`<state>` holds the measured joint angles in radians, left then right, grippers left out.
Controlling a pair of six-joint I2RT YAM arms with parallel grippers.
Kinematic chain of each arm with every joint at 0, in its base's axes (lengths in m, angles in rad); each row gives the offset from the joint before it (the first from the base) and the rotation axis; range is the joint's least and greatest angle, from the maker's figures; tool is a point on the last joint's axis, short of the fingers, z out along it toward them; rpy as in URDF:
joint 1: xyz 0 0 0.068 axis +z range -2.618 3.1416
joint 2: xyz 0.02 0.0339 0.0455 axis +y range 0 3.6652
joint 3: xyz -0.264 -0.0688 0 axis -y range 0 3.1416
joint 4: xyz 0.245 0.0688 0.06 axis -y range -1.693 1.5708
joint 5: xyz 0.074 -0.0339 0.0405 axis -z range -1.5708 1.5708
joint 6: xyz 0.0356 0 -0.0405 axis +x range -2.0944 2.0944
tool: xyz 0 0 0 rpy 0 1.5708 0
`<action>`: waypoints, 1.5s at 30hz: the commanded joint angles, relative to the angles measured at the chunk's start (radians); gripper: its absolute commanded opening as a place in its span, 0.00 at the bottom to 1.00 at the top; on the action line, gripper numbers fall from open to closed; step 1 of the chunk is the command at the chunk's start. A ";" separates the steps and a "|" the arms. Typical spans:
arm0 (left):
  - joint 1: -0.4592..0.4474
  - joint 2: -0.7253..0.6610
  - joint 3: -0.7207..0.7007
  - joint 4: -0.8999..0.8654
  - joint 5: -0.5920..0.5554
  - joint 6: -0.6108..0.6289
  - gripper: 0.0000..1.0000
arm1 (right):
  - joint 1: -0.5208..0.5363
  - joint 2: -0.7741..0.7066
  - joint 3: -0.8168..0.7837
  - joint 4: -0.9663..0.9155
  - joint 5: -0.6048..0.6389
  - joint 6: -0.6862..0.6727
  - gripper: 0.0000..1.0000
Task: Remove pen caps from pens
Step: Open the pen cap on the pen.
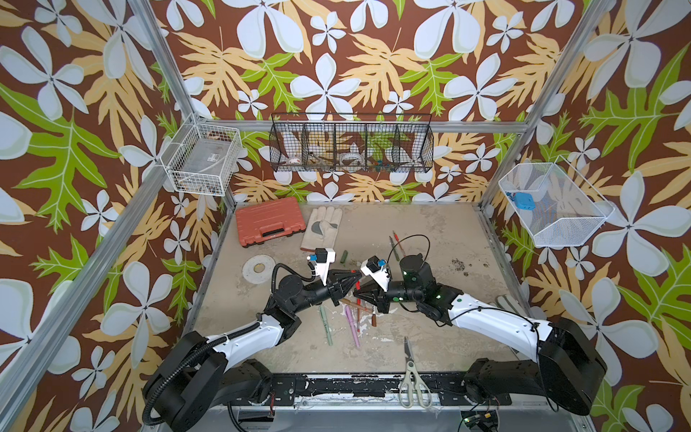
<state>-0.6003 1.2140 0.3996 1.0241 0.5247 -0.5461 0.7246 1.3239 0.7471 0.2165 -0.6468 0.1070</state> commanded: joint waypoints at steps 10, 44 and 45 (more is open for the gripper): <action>-0.001 -0.026 -0.011 0.031 -0.024 -0.005 0.00 | -0.002 0.022 0.004 -0.011 -0.009 -0.004 0.00; 0.137 -0.129 -0.111 -0.009 -0.256 -0.125 0.00 | -0.001 0.163 0.037 -0.187 0.052 -0.061 0.00; 0.137 -0.131 -0.112 -0.007 -0.257 -0.126 0.00 | -0.001 0.165 0.037 -0.191 0.053 -0.064 0.00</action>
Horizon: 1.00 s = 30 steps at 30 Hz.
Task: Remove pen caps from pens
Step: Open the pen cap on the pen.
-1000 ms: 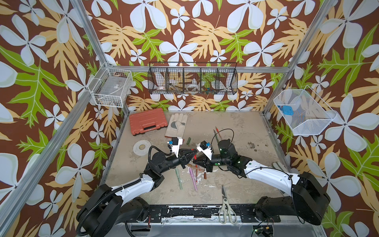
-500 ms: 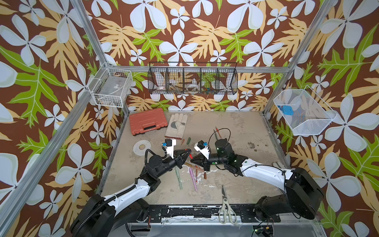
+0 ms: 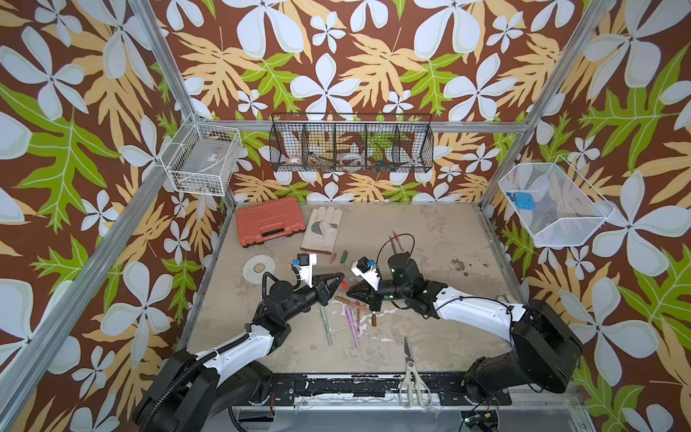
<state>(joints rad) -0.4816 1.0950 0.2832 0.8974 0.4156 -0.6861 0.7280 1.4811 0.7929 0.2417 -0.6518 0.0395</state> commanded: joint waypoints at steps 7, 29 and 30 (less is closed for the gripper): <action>0.021 -0.014 -0.008 0.136 -0.161 0.012 0.00 | -0.004 0.010 -0.015 -0.219 0.040 -0.011 0.00; 0.061 -0.083 -0.047 0.154 -0.229 -0.042 0.00 | 0.048 -0.050 -0.040 -0.223 0.237 -0.038 0.00; 0.061 -0.089 -0.051 0.150 -0.241 -0.046 0.00 | 0.056 -0.065 -0.045 -0.219 0.273 -0.031 0.00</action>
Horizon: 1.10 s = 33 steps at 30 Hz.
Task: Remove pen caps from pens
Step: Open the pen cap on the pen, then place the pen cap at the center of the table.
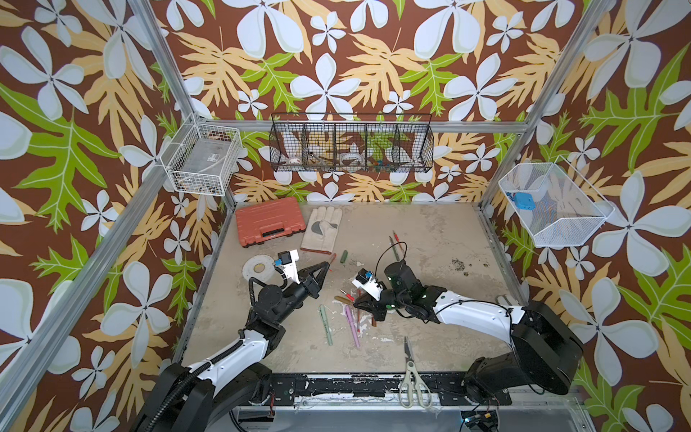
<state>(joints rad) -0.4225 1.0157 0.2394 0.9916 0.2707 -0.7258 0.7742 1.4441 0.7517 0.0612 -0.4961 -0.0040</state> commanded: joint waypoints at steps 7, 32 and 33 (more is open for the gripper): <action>0.002 0.013 0.004 0.049 -0.125 0.005 0.00 | -0.010 -0.055 -0.020 -0.014 0.090 0.023 0.00; -0.059 0.432 0.341 -0.436 -0.152 0.236 0.00 | -0.245 -0.110 -0.039 0.052 0.166 0.272 0.00; -0.059 0.452 0.357 -0.457 -0.166 0.235 0.00 | -0.257 -0.112 -0.038 0.047 0.182 0.285 0.00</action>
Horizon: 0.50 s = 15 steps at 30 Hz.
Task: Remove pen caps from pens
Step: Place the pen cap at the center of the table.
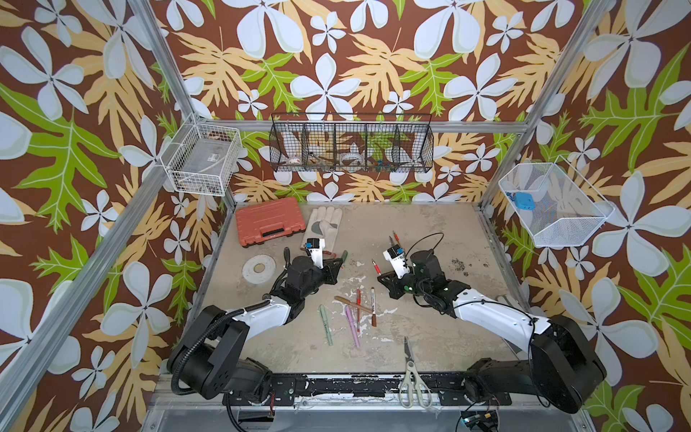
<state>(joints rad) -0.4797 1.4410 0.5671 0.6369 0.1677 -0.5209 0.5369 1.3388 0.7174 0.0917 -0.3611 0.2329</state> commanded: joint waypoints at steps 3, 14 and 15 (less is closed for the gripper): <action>-0.002 0.083 0.082 -0.170 -0.091 0.038 0.00 | -0.042 -0.005 0.014 -0.019 0.134 0.061 0.00; -0.002 0.276 0.239 -0.323 -0.120 0.062 0.00 | -0.086 -0.016 0.007 -0.026 0.156 0.060 0.00; -0.002 0.284 0.244 -0.325 -0.122 0.066 0.00 | -0.087 -0.016 0.006 -0.026 0.155 0.059 0.00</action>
<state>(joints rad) -0.4801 1.7119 0.7975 0.3424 0.0620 -0.4728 0.4534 1.3266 0.7277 0.0658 -0.2241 0.2871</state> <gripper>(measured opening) 0.128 0.063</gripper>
